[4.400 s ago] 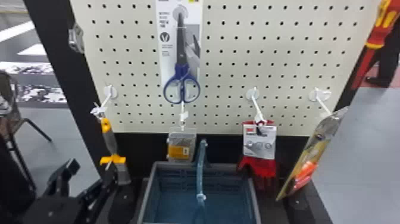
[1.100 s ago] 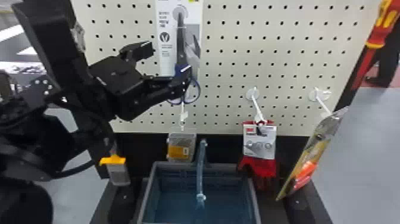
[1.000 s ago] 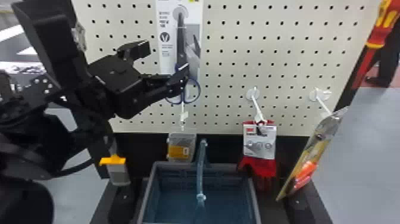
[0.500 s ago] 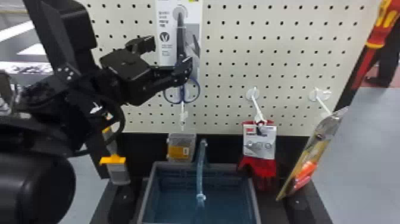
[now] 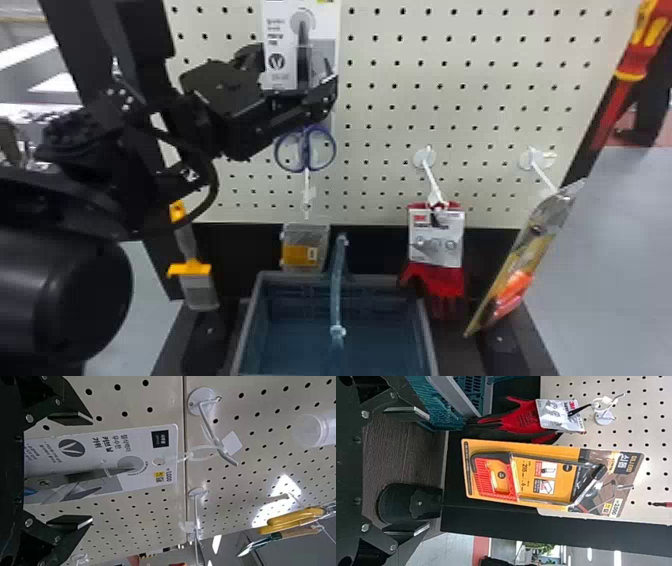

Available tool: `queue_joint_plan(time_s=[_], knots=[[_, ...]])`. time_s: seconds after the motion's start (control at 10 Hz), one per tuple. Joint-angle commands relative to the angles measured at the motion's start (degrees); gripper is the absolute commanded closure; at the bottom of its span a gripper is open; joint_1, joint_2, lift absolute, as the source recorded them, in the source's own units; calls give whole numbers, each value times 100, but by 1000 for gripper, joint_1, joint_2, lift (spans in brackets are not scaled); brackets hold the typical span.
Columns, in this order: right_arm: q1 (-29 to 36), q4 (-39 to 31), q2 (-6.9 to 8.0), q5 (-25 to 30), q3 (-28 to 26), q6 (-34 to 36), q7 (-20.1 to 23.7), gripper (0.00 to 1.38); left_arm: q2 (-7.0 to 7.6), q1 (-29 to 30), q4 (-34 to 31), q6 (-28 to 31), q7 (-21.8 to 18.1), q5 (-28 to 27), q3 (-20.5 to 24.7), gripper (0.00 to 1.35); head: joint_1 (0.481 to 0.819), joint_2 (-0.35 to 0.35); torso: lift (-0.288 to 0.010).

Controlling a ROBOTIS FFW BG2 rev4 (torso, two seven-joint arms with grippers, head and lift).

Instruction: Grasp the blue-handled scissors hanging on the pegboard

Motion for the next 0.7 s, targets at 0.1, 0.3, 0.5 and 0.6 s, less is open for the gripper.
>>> queue_joint_plan(time_s=[0.1,0.3,0.5,0.6], knots=[[0,9,0,7,0,-1,8,318,87,-109,0,94,-10,-24,-94,846,549,0,-100],[0,9,0,-2,0,-1,-1,318,122,-182,-14,129,-142,-270,-173,1047,549,0,-100],[0,23,0,-2,0,-1,8,318,149,-219,-14,208,-221,-358,-226,1073,549,0,-100],[0,23,0,-2,0,-1,-1,318,158,-232,-14,199,-265,-375,-234,1073,549,0,-100]])
